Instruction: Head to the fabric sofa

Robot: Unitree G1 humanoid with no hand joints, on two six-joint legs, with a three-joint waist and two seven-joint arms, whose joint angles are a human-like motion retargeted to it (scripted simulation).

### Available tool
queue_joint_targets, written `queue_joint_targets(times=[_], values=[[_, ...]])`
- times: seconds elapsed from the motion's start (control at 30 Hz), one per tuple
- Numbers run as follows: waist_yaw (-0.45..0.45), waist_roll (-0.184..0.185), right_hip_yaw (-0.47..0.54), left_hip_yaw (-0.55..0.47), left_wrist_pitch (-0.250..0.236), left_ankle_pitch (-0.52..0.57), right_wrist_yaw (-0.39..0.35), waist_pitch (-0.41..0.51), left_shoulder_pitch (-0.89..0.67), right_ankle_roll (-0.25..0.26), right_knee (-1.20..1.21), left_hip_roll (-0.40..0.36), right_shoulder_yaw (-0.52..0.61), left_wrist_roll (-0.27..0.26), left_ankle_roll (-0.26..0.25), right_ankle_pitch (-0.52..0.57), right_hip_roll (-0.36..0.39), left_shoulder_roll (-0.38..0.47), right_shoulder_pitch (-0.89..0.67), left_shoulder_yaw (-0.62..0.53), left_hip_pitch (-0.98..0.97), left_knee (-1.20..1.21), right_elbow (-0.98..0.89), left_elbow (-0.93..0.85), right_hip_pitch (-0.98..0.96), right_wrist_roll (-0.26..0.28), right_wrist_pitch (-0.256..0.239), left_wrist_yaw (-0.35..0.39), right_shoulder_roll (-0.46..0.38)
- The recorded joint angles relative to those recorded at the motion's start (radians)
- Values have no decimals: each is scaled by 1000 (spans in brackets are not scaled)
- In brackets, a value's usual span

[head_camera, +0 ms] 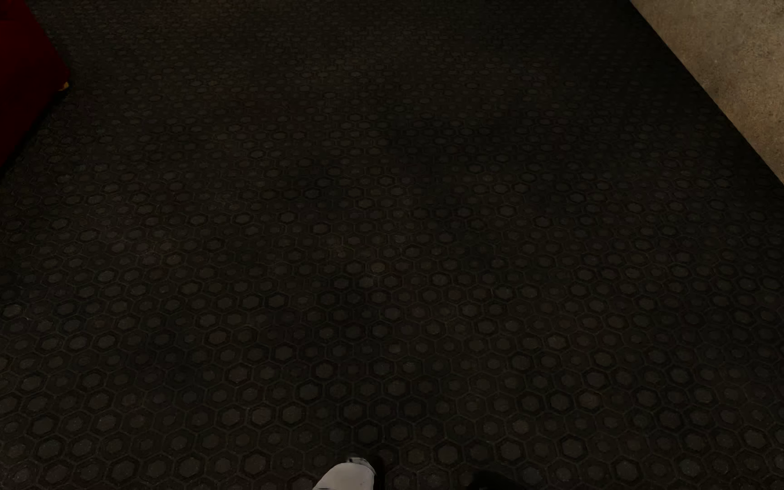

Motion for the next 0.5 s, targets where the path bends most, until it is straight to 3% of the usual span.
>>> queue_joint_targets(times=[0.1,0.17,0.23,0.27,0.33,0.37,0.4,0.43,0.5], values=[[21,5,0,0,0,-125,0,-29,26,0,-7,16,16,0,0,-69,0,-10,-12,-28,-16,-88,3,85,58,0,0,0,-5],[33,-12,0,0,0,-18,0,-56,31,0,0,15,-11,0,0,-27,-19,-8,4,-32,-45,-54,35,139,92,0,0,0,10],[33,-54,0,0,0,159,0,-96,19,0,19,-9,-57,0,0,157,-52,4,45,-29,-84,8,111,195,115,0,0,0,36],[31,-78,0,0,0,186,0,-109,6,0,47,-36,-59,0,0,307,-73,16,67,-26,-75,37,159,210,125,0,0,0,42],[23,-103,0,0,0,147,0,-123,-24,0,200,-88,14,0,0,672,-106,39,100,-9,6,38,207,190,69,0,0,0,20],[12,-106,0,0,0,107,0,-121,-43,0,324,-105,58,0,0,810,-116,47,107,11,57,28,210,159,-2,0,0,0,2],[-11,-113,0,0,0,65,0,-111,-67,0,460,-124,80,0,0,875,-127,57,110,29,106,20,213,121,-85,0,0,0,-12],[-46,-121,0,0,0,23,0,-98,-96,0,595,-145,74,0,0,857,-135,68,113,39,159,9,227,84,-169,0,0,0,-15],[-140,-121,0,0,0,-58,0,-74,-167,0,786,-182,-6,0,0,659,-131,92,131,45,277,-28,283,23,-326,0,0,0,-5]])
